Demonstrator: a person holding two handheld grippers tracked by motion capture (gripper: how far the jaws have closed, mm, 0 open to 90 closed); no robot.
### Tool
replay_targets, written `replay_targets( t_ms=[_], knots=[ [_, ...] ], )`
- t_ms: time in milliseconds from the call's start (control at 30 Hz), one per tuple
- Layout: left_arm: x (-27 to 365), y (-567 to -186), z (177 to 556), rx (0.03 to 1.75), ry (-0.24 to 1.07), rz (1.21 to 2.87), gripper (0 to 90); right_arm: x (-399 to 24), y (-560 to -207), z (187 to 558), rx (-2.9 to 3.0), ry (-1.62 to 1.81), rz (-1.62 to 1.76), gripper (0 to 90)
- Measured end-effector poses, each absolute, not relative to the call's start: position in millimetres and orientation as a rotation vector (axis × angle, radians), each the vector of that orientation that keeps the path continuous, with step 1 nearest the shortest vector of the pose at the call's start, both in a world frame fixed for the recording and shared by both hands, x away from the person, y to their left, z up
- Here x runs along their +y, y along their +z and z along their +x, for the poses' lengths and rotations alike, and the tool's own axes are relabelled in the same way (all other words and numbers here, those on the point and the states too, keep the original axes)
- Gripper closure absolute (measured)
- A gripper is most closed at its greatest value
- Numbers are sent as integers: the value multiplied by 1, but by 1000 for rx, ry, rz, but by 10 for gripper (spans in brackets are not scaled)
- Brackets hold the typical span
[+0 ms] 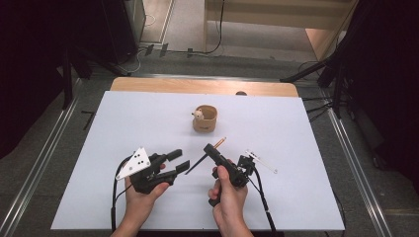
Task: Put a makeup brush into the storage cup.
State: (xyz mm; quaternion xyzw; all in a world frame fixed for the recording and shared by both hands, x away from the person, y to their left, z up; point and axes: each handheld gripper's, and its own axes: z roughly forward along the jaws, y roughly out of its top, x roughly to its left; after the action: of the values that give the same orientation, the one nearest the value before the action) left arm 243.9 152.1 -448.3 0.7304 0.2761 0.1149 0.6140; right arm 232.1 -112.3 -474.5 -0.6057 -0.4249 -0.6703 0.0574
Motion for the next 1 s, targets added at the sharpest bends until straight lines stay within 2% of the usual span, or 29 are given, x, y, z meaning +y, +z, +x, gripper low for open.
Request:
replay_targets(
  t_ms=[33, 67, 133, 200, 1000],
  knots=[
    [153, -447, 244, 648, 272, 1692, 190, -114, -474, 233, -1309, -2049, -1815, 843],
    [155, -446, 244, 651, 271, 1696, 134, -116, -474, 234, -1348, -2068, -1803, 842],
    [160, -444, 245, 648, 243, 1686, 87, -118, -472, 233, -1419, -2087, -1797, 843],
    [164, -444, 246, 623, 226, 1691, 0, -119, -470, 233, -1480, -2101, -1812, 843],
    [213, -447, 244, 698, 310, 1715, 0, -126, -450, 247, -1974, -2220, -1791, 843]
  ],
)
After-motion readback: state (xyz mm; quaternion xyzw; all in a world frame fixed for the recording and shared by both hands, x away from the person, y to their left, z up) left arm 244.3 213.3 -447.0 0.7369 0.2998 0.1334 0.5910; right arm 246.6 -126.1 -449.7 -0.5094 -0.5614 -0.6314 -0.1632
